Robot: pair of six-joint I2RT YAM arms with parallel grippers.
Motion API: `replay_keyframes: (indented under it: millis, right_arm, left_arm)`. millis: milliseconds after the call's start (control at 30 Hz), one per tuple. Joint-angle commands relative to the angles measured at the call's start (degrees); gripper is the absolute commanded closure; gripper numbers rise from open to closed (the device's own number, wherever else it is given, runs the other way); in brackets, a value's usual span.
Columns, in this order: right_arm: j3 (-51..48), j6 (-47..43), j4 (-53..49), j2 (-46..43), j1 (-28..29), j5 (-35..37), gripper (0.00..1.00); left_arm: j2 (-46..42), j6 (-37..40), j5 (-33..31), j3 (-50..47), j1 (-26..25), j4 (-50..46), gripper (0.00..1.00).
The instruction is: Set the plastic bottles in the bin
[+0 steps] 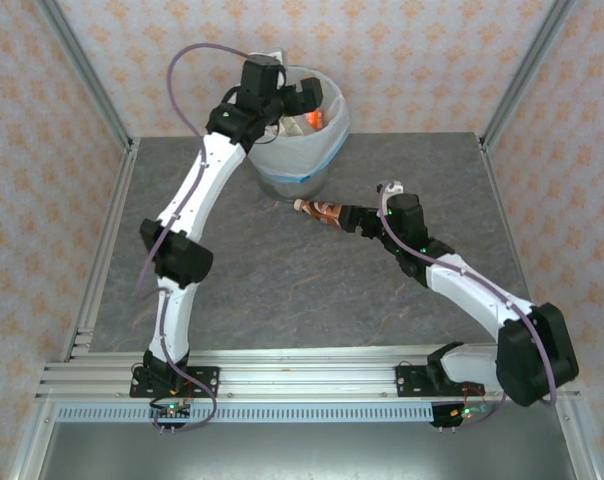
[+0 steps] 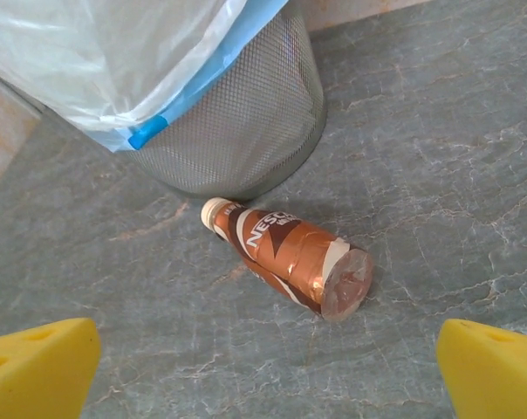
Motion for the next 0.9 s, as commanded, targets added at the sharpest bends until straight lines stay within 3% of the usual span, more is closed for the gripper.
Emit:
replay_keyframes:
  millis: [0, 267, 533, 867]
  right_arm:
    - [4.33, -7.53, -4.86, 3.54, -0.08, -1.48, 0.01]
    - [11.95, -24.86, -11.62, 13.42, -0.20, -7.36, 0.01]
    - [23.56, -39.42, -23.88, 24.61, -2.10, -8.65, 0.01]
    - [35.16, -48.50, -32.97, 36.26, -3.01, -7.54, 0.01]
  left_arm:
    - [-9.78, 1.32, 1.75, -7.68, 0.18, 5.41, 0.00]
    - [-27.40, 0.35, -3.02, -32.56, 0.18, 11.13, 0.00]
    - [-46.81, -5.36, -18.40, -59.95, 0.51, 13.72, 0.00]
    - [-56.34, -15.49, -33.72, -74.47, 1.23, 7.82, 0.00]
